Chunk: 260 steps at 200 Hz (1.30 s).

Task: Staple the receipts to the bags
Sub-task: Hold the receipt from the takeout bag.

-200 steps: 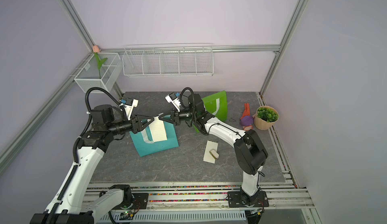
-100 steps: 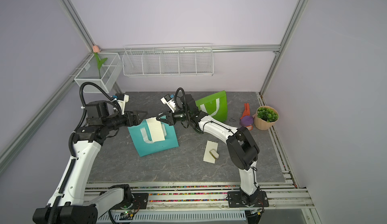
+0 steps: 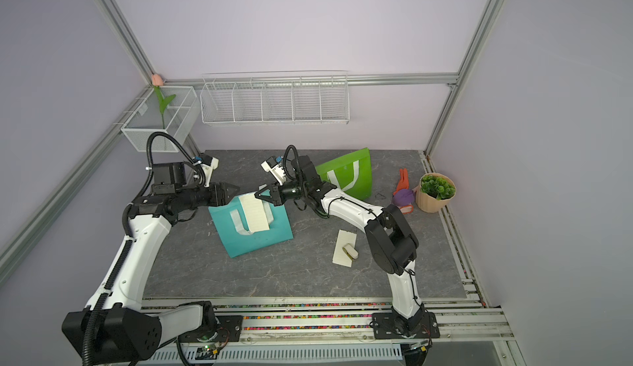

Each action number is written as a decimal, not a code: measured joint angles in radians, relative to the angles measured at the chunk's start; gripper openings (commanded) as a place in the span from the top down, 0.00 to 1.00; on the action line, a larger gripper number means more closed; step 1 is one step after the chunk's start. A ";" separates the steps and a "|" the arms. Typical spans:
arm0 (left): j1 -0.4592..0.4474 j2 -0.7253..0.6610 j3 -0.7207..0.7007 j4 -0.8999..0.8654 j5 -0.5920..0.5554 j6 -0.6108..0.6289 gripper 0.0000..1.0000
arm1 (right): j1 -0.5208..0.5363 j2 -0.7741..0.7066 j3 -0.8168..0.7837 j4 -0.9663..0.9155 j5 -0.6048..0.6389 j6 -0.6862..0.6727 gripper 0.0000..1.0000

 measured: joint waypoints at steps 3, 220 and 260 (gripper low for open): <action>-0.001 -0.002 -0.002 -0.003 0.001 0.002 0.44 | 0.001 0.001 0.003 0.000 -0.002 -0.001 0.93; -0.071 0.089 0.048 -0.088 -0.026 0.045 0.54 | -0.001 0.072 0.077 -0.044 -0.090 -0.052 0.93; -0.069 0.053 0.007 -0.081 -0.004 0.035 0.56 | -0.003 0.079 0.085 -0.044 -0.098 -0.044 0.93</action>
